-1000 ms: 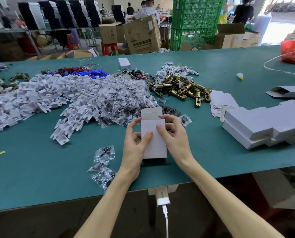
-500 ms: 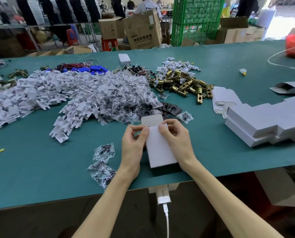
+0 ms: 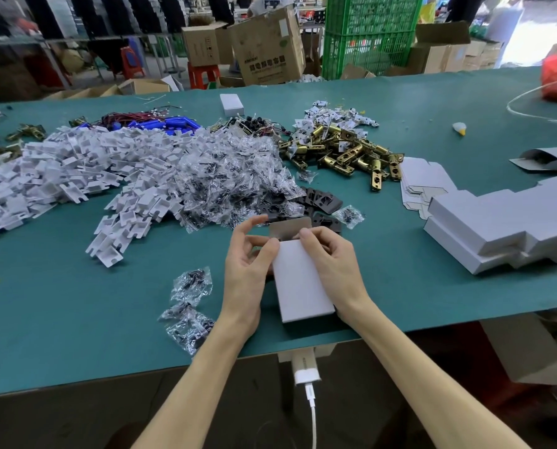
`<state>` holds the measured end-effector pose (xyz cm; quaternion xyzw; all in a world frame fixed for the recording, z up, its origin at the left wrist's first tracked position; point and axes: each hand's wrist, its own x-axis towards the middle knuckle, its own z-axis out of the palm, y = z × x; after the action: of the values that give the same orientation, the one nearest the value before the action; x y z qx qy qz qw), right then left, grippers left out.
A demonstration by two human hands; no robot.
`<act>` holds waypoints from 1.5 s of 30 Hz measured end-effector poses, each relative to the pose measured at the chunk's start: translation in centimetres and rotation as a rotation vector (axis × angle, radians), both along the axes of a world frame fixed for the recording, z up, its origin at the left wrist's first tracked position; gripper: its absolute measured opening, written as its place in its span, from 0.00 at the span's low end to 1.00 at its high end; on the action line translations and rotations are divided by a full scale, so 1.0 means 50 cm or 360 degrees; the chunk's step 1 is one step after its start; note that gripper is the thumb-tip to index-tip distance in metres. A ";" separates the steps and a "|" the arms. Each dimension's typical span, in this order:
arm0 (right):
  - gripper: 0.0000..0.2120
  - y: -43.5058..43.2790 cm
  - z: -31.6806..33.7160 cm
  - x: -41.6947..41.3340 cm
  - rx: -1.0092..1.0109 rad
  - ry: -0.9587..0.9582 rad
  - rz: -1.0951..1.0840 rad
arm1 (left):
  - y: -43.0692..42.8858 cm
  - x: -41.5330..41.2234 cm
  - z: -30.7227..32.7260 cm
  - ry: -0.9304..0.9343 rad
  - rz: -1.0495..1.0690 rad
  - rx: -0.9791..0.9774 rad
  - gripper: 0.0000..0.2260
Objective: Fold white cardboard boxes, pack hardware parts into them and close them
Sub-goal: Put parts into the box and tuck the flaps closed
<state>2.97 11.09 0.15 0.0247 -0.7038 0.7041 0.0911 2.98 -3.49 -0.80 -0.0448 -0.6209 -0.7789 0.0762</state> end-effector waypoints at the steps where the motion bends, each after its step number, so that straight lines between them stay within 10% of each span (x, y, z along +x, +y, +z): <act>1: 0.09 0.001 0.001 0.000 0.0016 0.0028 -0.0012 | 0.000 0.000 0.000 -0.0005 -0.0003 -0.0021 0.17; 26: 0.02 -0.007 0.002 0.006 0.0186 0.0063 -0.0044 | 0.009 0.017 0.018 -0.0131 0.0056 -0.0187 0.12; 45: 0.20 -0.006 0.002 0.017 0.0294 0.0049 0.0123 | 0.003 0.009 0.010 -0.0129 0.0120 -0.0075 0.06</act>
<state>3.79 10.77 0.24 0.0710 -0.7628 0.6387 0.0720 3.45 -3.34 -0.33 0.0084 -0.6429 -0.7618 0.0792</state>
